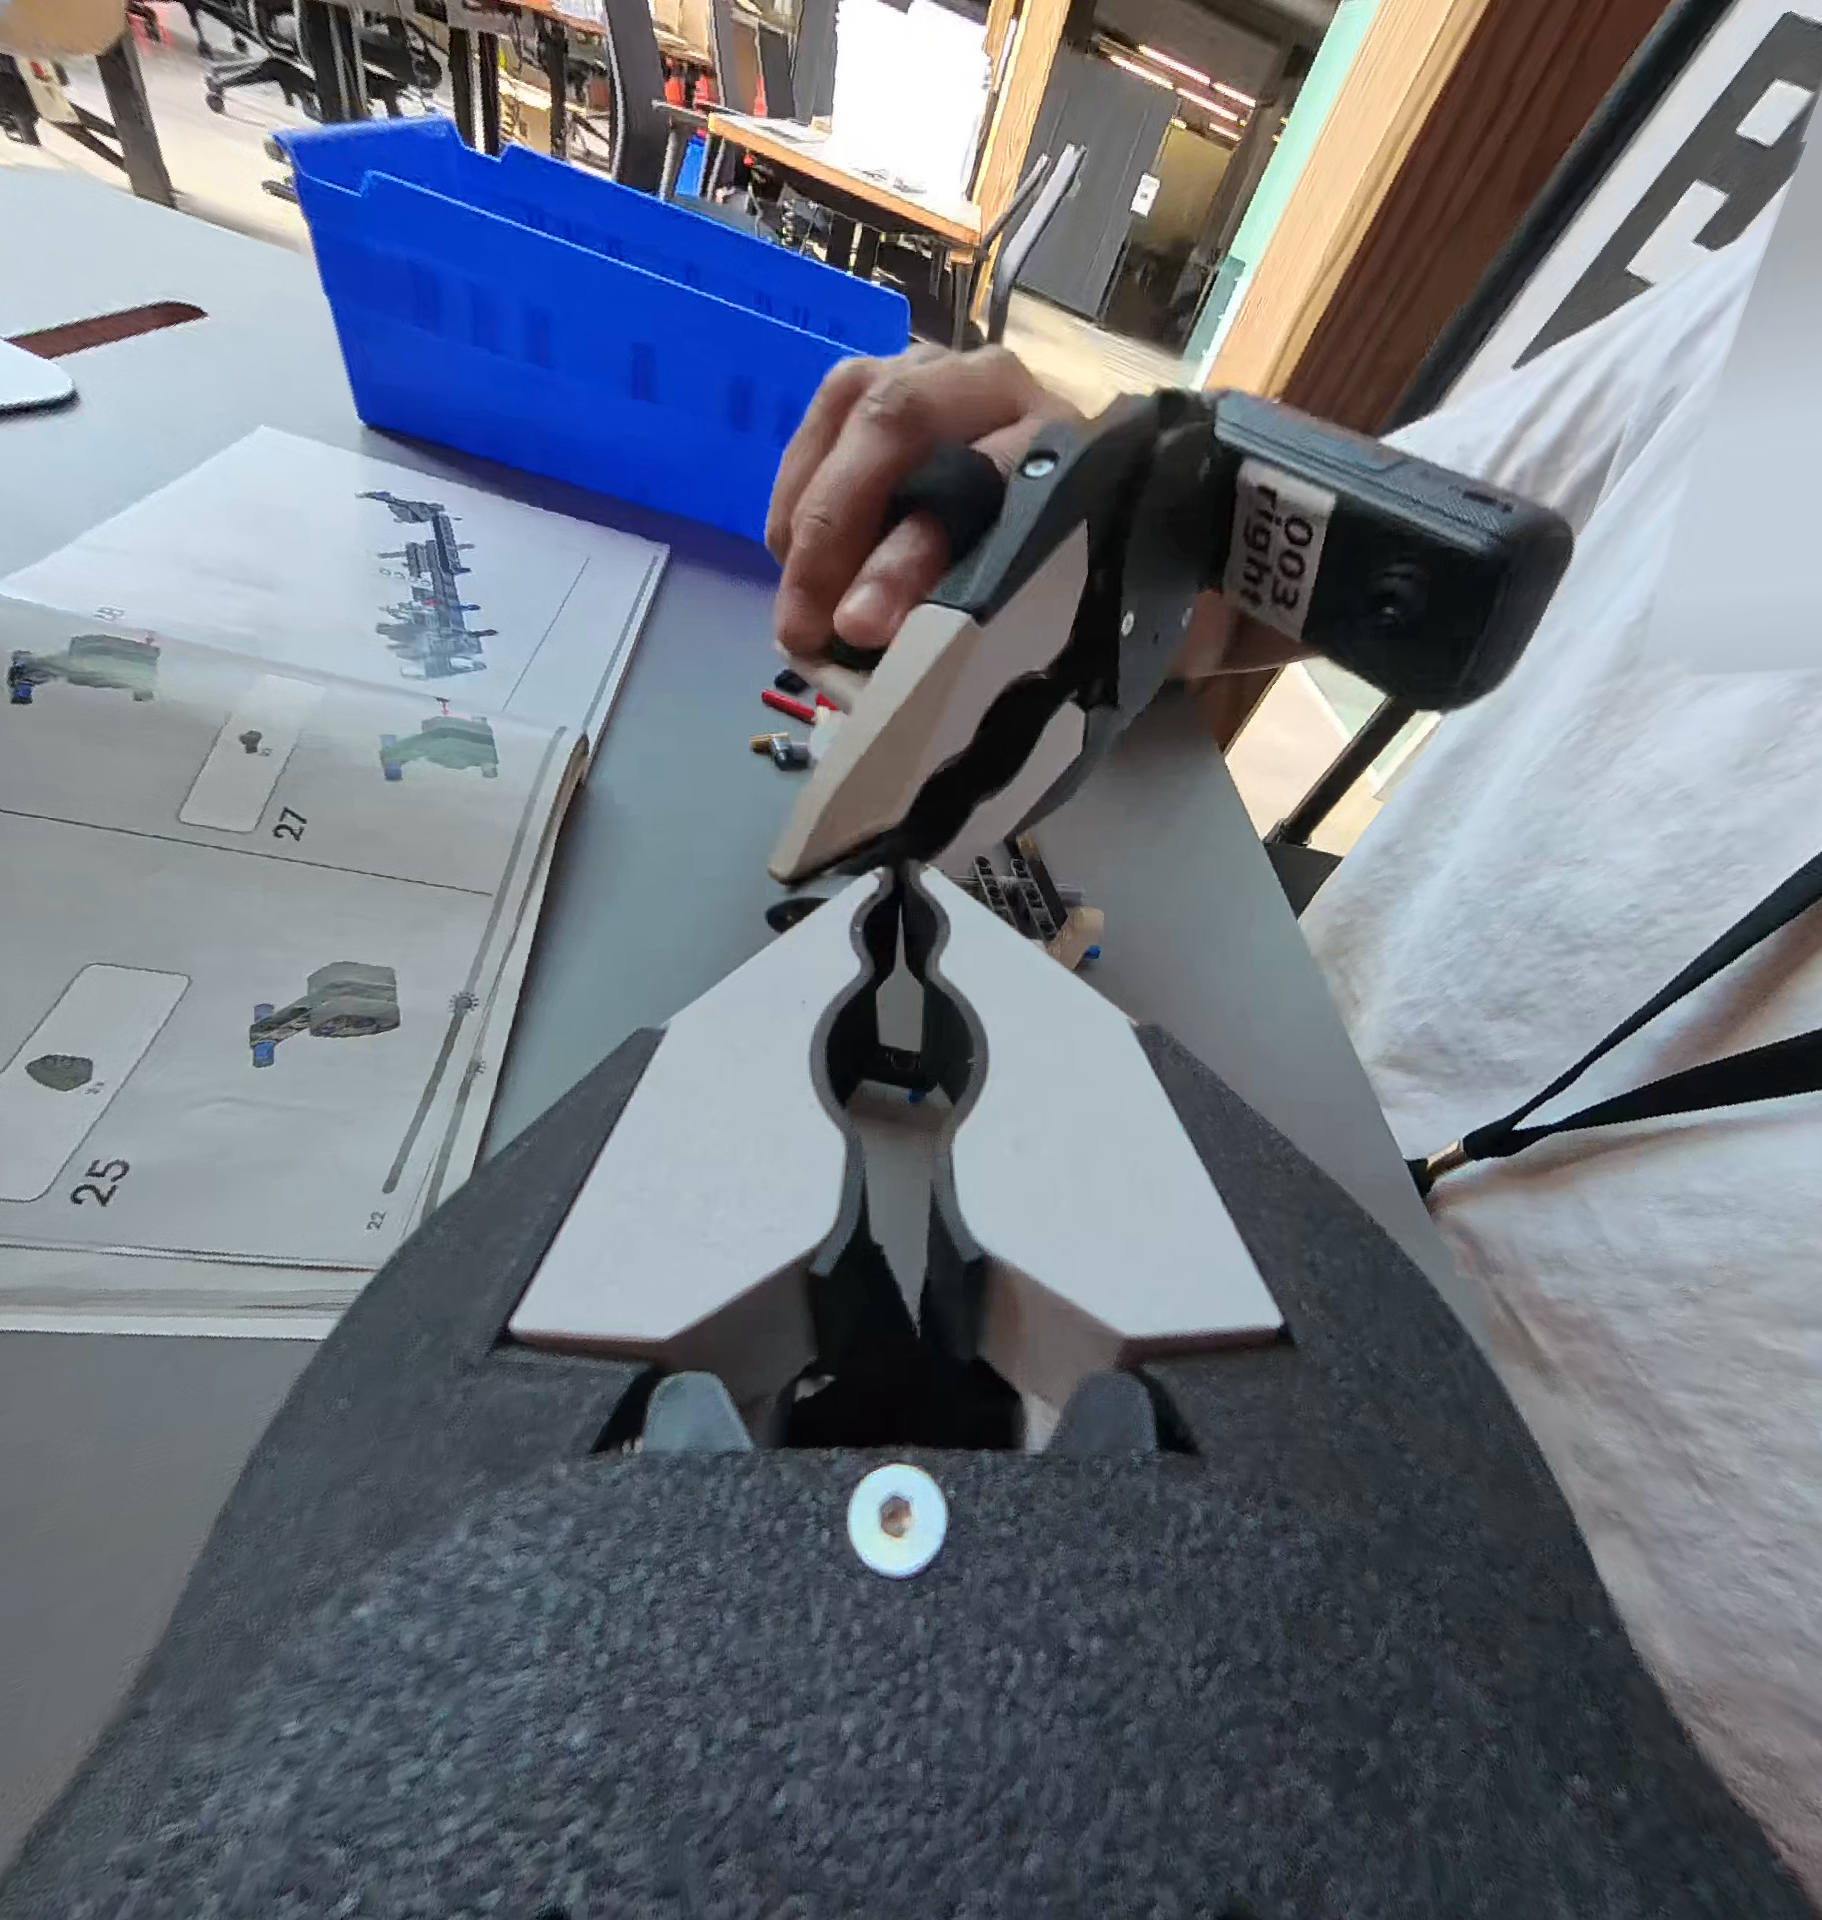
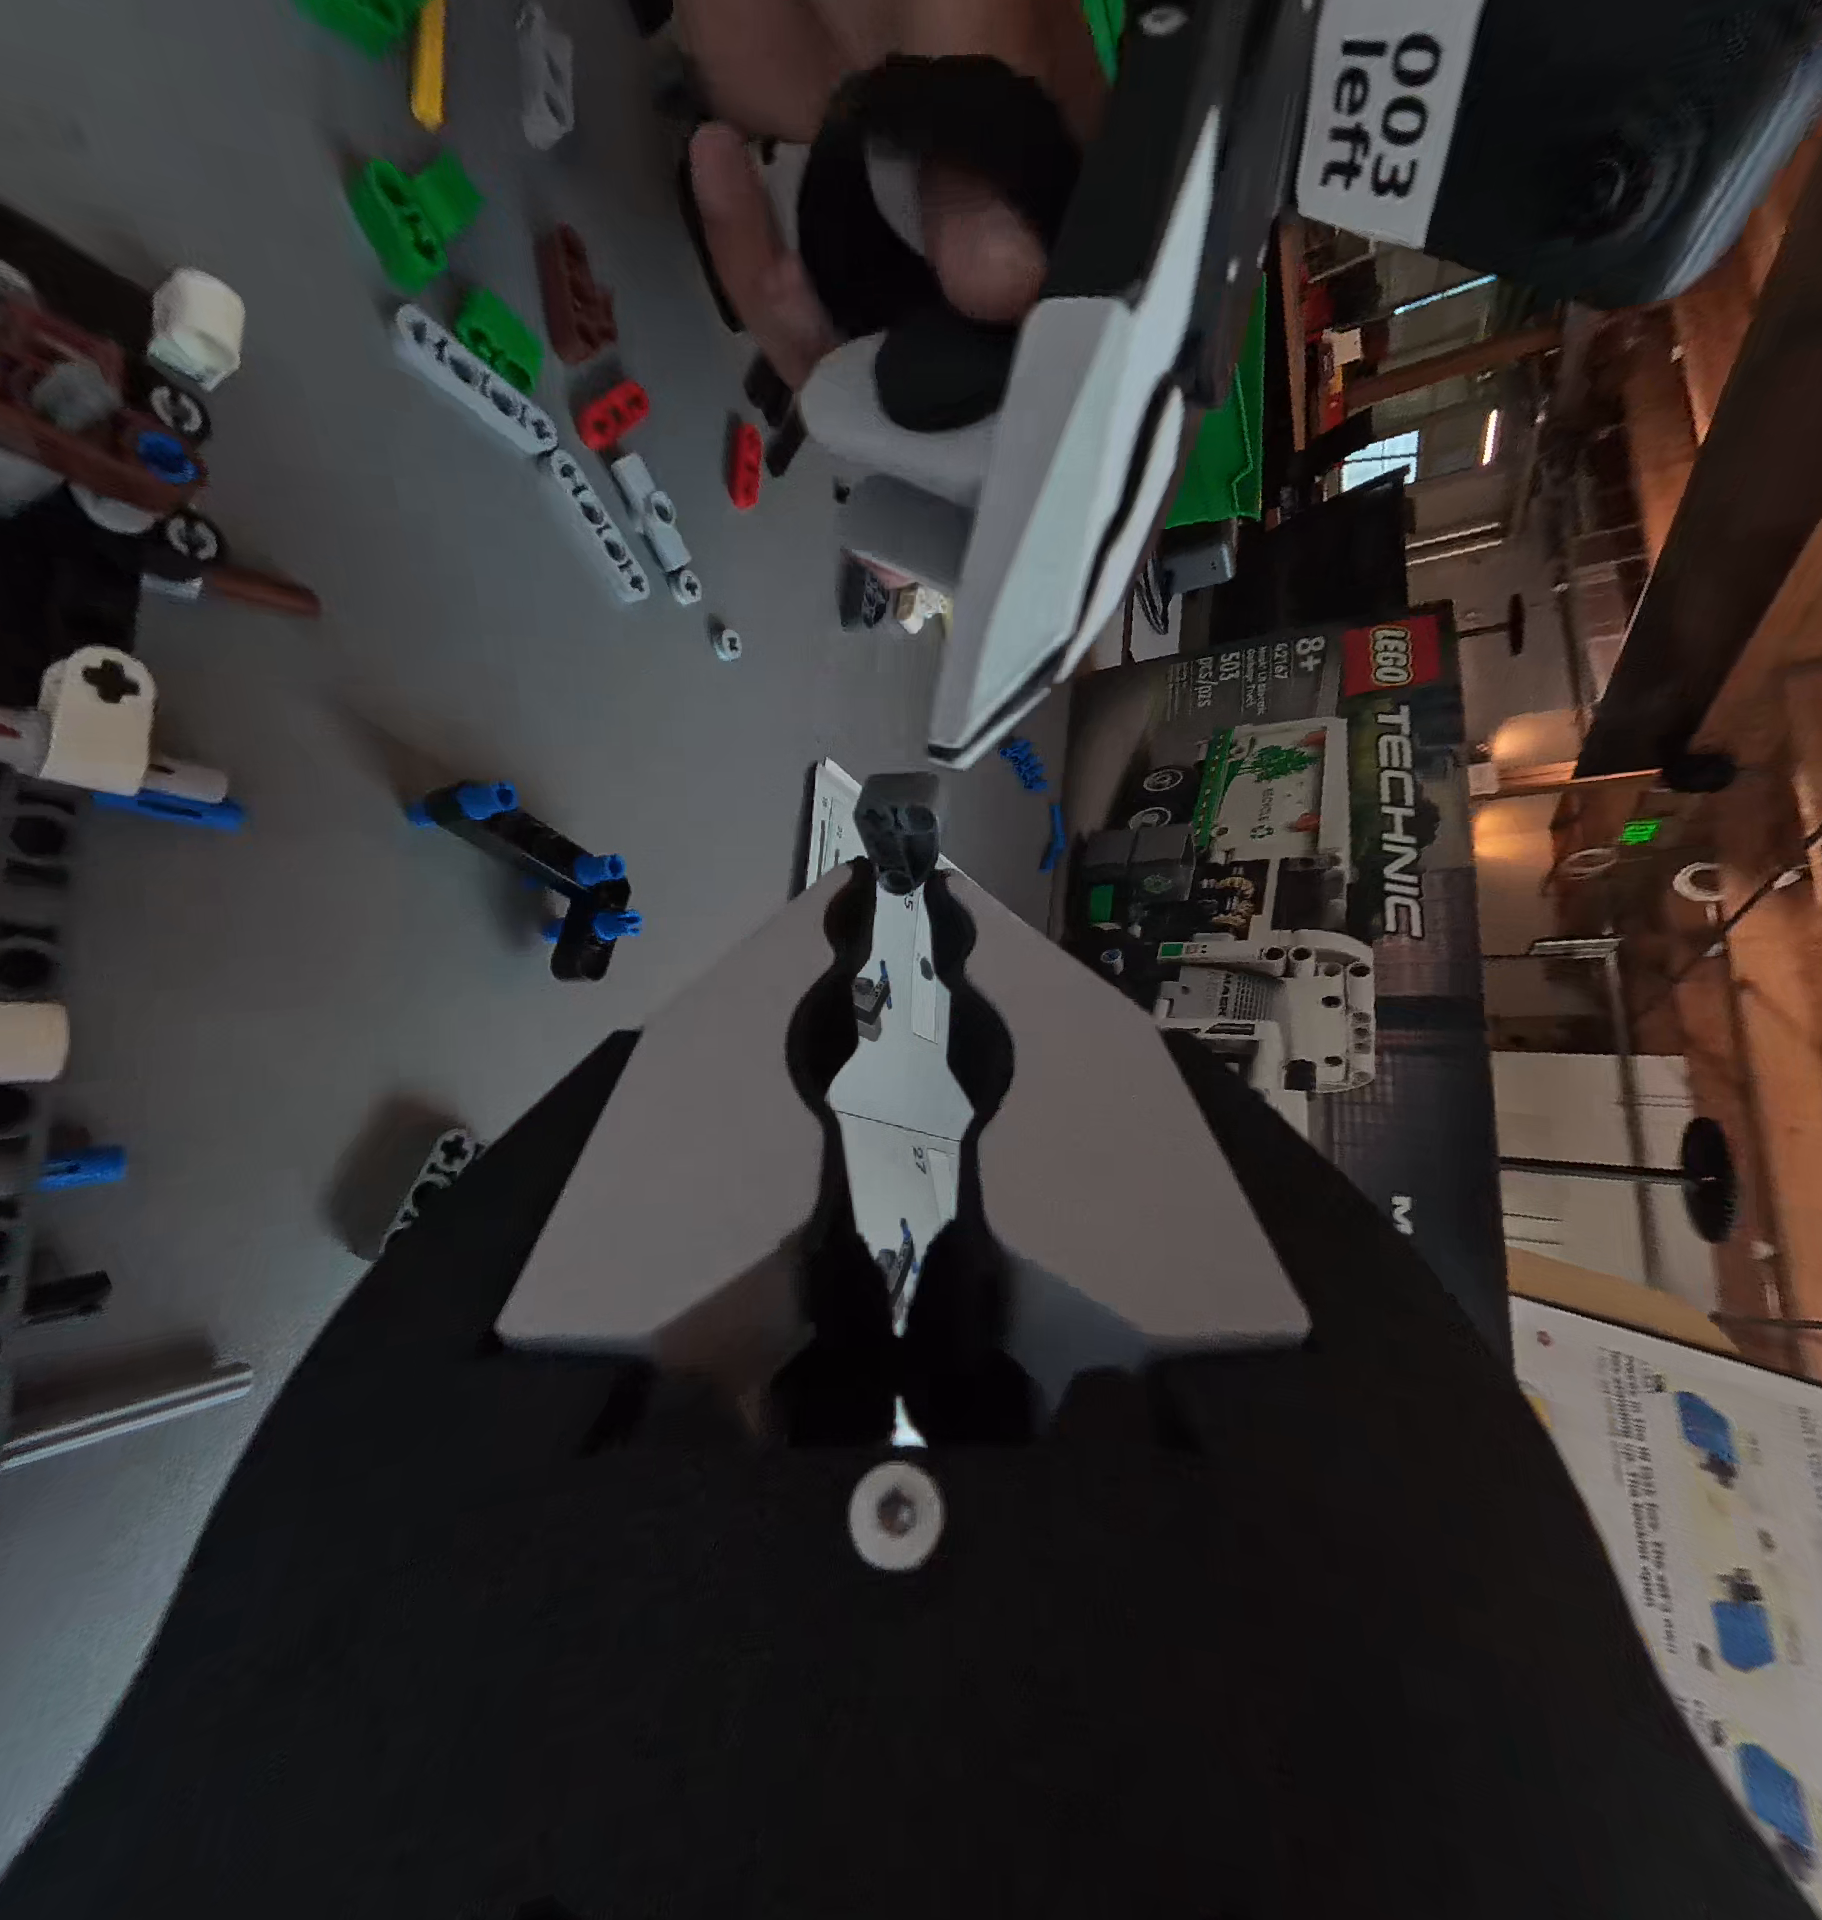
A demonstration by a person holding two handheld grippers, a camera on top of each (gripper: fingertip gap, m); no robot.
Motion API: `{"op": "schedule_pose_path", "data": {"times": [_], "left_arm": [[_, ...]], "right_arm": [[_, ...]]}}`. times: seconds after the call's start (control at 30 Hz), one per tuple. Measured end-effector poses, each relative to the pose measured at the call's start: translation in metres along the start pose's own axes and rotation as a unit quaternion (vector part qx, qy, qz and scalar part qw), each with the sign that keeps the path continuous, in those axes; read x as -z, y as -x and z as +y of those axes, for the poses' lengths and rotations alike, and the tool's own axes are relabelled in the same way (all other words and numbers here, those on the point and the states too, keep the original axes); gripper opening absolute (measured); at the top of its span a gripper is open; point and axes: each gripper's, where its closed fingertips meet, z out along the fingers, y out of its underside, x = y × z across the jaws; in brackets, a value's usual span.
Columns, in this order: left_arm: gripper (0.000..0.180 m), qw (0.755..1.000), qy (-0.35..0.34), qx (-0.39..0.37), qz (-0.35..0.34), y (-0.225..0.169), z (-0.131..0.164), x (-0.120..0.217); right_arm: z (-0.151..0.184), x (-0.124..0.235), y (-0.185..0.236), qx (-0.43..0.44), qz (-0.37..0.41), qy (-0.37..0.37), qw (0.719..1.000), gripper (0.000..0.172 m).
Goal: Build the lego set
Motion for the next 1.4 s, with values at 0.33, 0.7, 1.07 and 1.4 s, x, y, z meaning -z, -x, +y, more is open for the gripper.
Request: {"op": "schedule_pose_path", "data": {"times": [0.33,0.7,1.07,1.4], "left_arm": [[0.024,0.994,0.058,-0.046,-0.083,0.018,0.014,-0.003],[0.007,0.994,0.063,-0.047,-0.083,0.020,0.015,-0.001],[0.007,0.918,0.157,-0.301,-0.202,0.038,0.027,0.014],[0.006,0.811,0.167,-0.500,-0.254,0.030,0.025,0.006]], "right_arm": [[0.005,-0.002,-0.005,-0.031,0.001,0.004,1.000,0.009],[-0.003,-0.001,-0.007,-0.005,0.021,0.004,1.000,0.008],[-0.006,0.009,0.016,-0.374,-0.259,-0.075,0.888,0.027],[-0.014,0.011,0.005,-0.515,-0.320,-0.129,0.785,0.028]]}}
